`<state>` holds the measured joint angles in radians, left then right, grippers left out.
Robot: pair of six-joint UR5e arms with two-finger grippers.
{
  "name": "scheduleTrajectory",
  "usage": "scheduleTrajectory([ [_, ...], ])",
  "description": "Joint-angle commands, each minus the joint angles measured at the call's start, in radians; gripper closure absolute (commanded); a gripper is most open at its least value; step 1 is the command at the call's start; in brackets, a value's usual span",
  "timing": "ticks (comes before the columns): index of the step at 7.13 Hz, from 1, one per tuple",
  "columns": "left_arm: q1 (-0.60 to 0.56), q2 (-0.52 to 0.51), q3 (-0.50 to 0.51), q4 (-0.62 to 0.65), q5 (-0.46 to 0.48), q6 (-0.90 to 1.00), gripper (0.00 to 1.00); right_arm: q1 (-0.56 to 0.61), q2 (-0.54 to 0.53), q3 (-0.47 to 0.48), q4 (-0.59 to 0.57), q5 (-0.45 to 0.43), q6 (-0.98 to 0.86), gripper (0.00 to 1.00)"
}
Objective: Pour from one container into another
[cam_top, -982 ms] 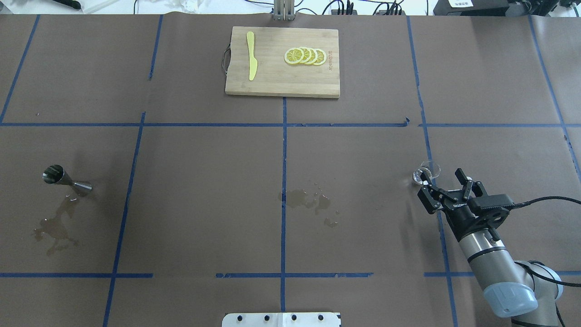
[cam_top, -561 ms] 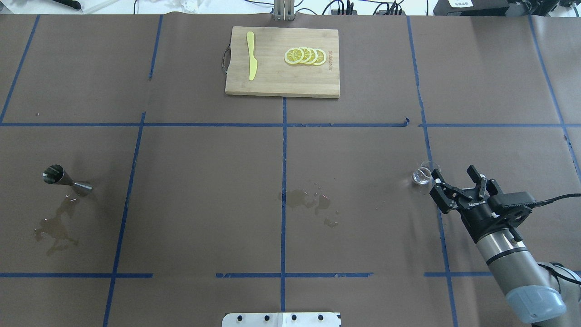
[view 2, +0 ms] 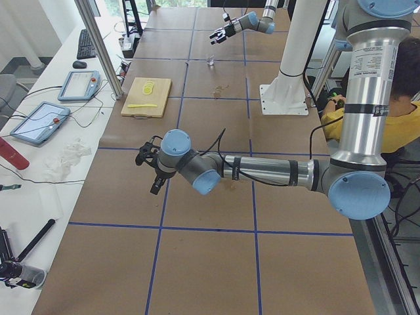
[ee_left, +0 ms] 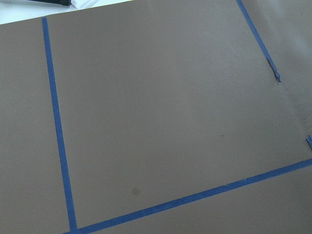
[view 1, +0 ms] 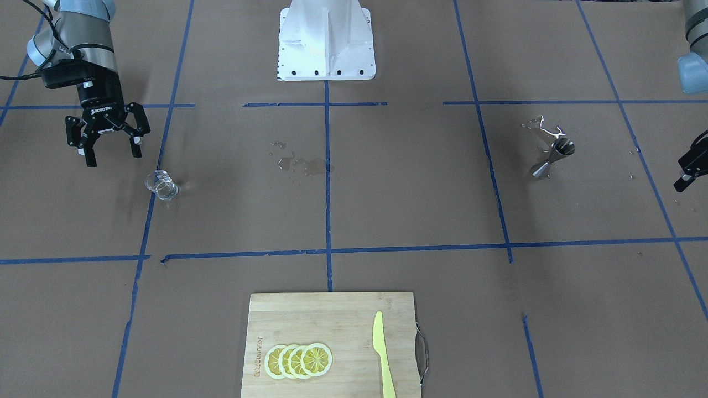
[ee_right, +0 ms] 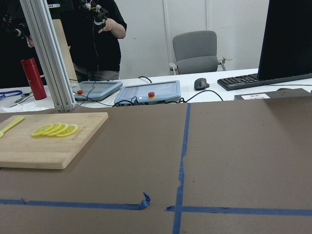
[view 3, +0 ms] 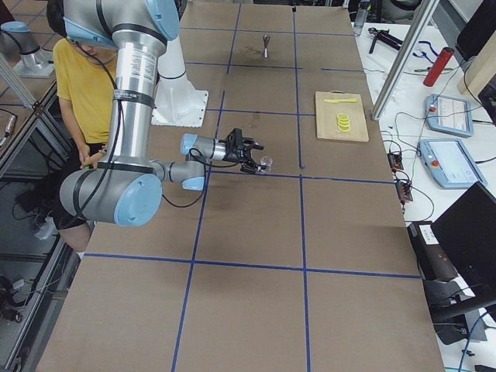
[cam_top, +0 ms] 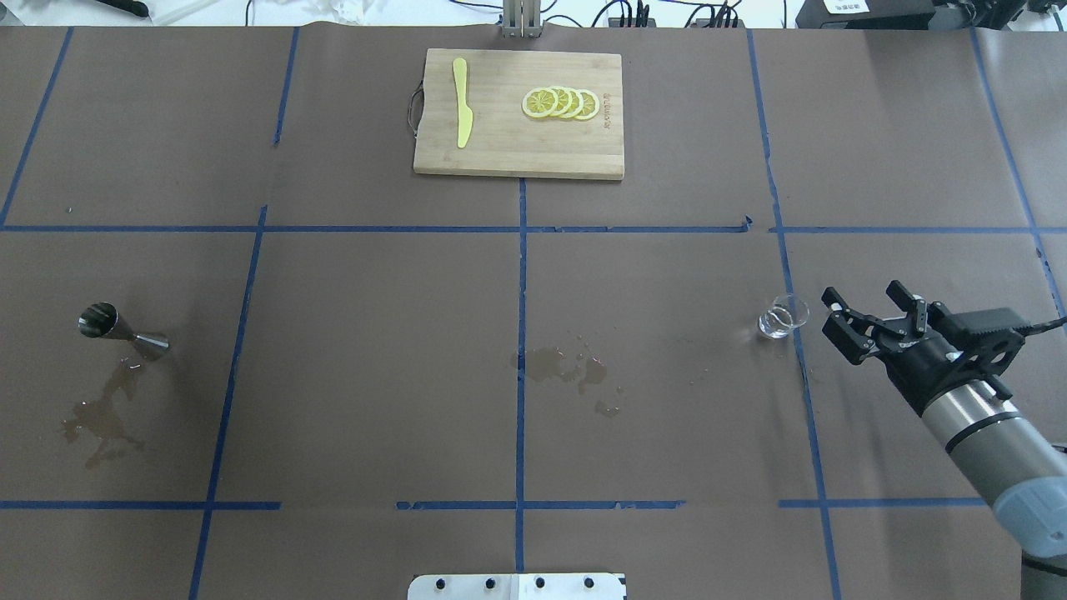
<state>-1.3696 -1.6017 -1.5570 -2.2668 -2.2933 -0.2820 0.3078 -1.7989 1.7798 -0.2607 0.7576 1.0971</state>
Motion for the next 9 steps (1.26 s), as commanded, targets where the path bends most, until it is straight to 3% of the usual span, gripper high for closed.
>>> scheduleTrajectory([
  [1, 0.0, 0.012, 0.014, 0.003, 0.087, 0.156, 0.0, 0.252, 0.006, -0.011, -0.006, 0.316, -0.112, 0.0],
  [3, -0.003, 0.012, 0.032, 0.018, 0.087, 0.162, 0.0, 0.508, 0.024, -0.081, -0.043, 0.641, -0.262, 0.0],
  [5, -0.055, 0.005, 0.032, 0.157, 0.031, 0.175, 0.0, 0.844, 0.131, -0.201, -0.186, 1.16, -0.472, 0.0],
  [6, -0.098, 0.0, 0.034, 0.227, -0.012, 0.234, 0.0, 0.993, 0.166, -0.261, -0.306, 1.368, -0.609, 0.0],
  [7, -0.118, 0.0, 0.023, 0.339, -0.061, 0.241, 0.0, 1.072, 0.165, -0.281, -0.471, 1.484, -0.744, 0.0],
  [9, -0.118, 0.014, -0.085, 0.516, -0.072, 0.245, 0.0, 1.181, 0.161, -0.276, -0.737, 1.63, -0.987, 0.0],
])
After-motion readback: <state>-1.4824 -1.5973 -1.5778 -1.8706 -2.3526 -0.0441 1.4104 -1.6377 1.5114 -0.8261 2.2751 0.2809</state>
